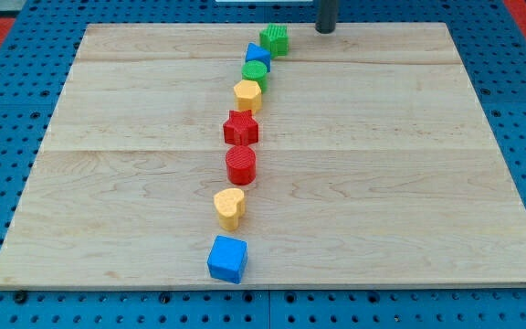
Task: Place the green star parallel to the triangle
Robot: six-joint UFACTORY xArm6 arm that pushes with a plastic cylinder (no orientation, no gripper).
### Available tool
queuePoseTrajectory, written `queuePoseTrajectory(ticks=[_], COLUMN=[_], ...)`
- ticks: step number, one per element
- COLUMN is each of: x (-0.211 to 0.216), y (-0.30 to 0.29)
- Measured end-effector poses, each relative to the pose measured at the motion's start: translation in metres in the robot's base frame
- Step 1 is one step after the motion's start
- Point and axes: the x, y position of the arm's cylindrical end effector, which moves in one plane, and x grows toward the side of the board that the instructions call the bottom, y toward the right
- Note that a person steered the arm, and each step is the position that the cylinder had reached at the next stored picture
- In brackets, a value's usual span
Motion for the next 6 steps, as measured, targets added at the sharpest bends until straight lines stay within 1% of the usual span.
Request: queuePoseTrajectory(ticks=[2,4,5,6], x=[0.020,0.060,0.058,0.016], y=[-0.134,-0.060,-0.048,-0.061])
